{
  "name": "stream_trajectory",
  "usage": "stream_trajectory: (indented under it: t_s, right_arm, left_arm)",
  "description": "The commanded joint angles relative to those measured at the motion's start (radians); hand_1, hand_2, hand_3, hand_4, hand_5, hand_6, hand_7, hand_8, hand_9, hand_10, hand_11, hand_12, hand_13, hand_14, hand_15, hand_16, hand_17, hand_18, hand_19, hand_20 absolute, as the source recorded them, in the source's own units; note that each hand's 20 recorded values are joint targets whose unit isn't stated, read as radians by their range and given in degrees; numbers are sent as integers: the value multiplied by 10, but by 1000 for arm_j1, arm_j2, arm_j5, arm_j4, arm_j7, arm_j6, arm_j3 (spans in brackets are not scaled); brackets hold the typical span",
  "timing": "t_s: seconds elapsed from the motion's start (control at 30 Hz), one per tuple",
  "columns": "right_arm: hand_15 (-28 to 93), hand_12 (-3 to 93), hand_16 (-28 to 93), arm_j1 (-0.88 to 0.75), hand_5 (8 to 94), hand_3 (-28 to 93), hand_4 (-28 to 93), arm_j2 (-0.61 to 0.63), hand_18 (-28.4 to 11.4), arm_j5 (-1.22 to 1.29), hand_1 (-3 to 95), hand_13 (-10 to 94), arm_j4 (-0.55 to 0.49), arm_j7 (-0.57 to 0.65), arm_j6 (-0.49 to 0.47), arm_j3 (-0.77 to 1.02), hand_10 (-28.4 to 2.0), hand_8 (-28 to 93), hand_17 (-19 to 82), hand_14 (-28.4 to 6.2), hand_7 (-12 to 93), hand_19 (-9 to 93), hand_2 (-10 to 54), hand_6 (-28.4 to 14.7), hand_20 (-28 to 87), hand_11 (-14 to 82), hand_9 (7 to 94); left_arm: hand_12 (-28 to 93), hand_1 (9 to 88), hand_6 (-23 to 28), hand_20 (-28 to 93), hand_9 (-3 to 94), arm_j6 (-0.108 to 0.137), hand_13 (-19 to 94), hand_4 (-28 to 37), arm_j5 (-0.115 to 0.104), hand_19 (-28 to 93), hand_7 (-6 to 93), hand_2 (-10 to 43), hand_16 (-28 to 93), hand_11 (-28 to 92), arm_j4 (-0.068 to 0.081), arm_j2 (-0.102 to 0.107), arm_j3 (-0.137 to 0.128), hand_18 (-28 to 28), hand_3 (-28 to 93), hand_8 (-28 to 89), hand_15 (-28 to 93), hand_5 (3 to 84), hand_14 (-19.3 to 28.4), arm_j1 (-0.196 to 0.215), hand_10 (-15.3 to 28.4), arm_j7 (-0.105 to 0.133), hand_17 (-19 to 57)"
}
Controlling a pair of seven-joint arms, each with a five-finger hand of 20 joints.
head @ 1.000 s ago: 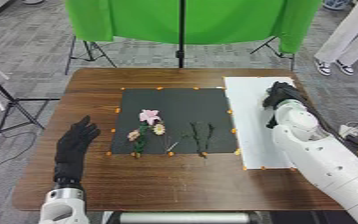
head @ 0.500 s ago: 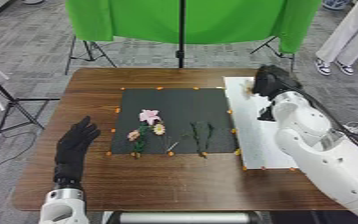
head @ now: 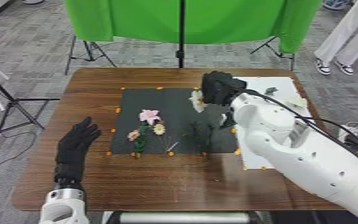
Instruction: Arrange flowers
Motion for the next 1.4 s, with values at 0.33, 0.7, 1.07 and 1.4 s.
stream_trajectory:
  t_s: [0.33, 0.7, 1.07, 1.4]
  right_arm:
    - [619, 276, 306, 11, 842, 583, -153, -68, -85, 26, 583, 937, -10, -22, -4, -111, -98, 133, 728, -4, 197, 932, -95, -11, 573, 306, 936]
    - [614, 268, 311, 11, 827, 576, -155, -106, -85, 28, 547, 937, 62, -10, -22, -106, -101, 124, 727, -6, 194, 932, -95, -12, 575, 317, 922]
    - [603, 261, 327, 6, 810, 579, -161, -106, -84, 31, 460, 937, 70, 4, -66, -84, -104, 109, 722, -9, 194, 932, -95, -16, 576, 326, 911]
    - [599, 263, 332, 4, 807, 630, -209, -96, -86, 69, 341, 937, 63, -2, -67, -62, -110, -87, 719, -14, 210, 932, -95, -13, 574, 329, 906]
  left_arm:
    - [105, 192, 68, 174, 380, -23, 305, -283, 2, 111, 92, 88, -35, 200, 14, -2, 16, 109, 670, -57, 283, 394, 164, 9, 134, -14, 50]
    - [106, 193, 66, 174, 378, -24, 305, -283, 2, 111, 92, 85, -35, 199, 14, -8, 17, 109, 673, -57, 281, 391, 164, 8, 134, -12, 50]
    - [106, 192, 66, 173, 377, -22, 304, -283, 3, 111, 91, 81, -35, 197, 14, -11, 16, 109, 677, -56, 282, 390, 164, 7, 133, -19, 50]
    - [107, 196, 67, 173, 376, -25, 303, -283, 6, 111, 89, 78, -34, 195, 13, -10, 15, 109, 674, -55, 279, 390, 164, 8, 133, -19, 49]
